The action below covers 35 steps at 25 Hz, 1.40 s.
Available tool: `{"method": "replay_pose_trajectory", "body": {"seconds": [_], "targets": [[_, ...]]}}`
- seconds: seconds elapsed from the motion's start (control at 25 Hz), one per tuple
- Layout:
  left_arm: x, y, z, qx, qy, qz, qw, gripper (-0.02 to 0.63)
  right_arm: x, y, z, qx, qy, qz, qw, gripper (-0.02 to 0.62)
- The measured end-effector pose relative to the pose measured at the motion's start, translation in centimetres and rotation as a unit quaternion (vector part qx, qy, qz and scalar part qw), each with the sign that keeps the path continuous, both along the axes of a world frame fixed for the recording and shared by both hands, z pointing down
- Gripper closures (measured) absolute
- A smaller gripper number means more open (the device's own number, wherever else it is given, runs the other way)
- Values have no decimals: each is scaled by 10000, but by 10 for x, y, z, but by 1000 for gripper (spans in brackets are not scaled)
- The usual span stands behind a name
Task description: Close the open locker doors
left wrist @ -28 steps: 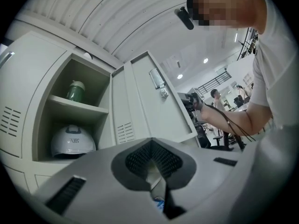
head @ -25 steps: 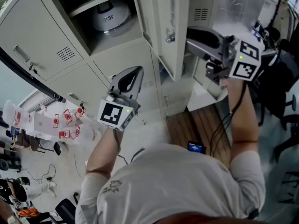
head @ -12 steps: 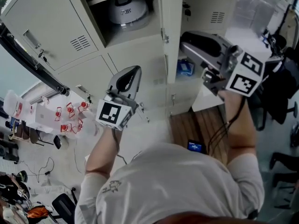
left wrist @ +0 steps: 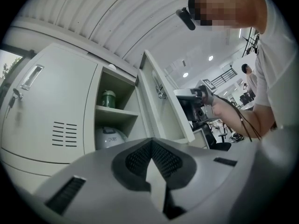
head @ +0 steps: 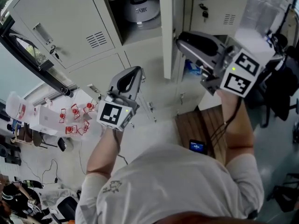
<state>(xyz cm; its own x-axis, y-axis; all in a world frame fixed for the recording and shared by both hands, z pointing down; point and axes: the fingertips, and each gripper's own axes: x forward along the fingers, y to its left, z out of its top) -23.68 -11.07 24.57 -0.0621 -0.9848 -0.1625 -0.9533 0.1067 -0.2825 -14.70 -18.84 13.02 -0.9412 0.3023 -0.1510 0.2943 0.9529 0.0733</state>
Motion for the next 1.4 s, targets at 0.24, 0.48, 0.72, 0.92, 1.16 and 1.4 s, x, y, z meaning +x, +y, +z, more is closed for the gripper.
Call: {"method": "replay_pose_trajectory", "body": {"seconds": [0.24,0.48,0.72,0.92,1.16,1.4], "targets": [[-29,31,0,11,-16,25,10000,611,-37,16,0,-105,22,269,9996,511],[-49,61,1,8,-45,101,9999,611,-72,27,-1,-97,-35,676,9977,511],[-67,85,-5,131,-76,152,9998,611,-107,30,-1,-3,-3,1140,9935,511],[-83,98,-4,133,-65,180,9997,611,-134,27,-2,4,-23,1490,9888,511],[-94,102,-7,171,-119,242,9995,611,-162,22,-2,42,4,1804,9836,511],[-102,98,-6,91,-90,308,9994,611,-185,15,-2,29,51,1985,9801,511]]}}
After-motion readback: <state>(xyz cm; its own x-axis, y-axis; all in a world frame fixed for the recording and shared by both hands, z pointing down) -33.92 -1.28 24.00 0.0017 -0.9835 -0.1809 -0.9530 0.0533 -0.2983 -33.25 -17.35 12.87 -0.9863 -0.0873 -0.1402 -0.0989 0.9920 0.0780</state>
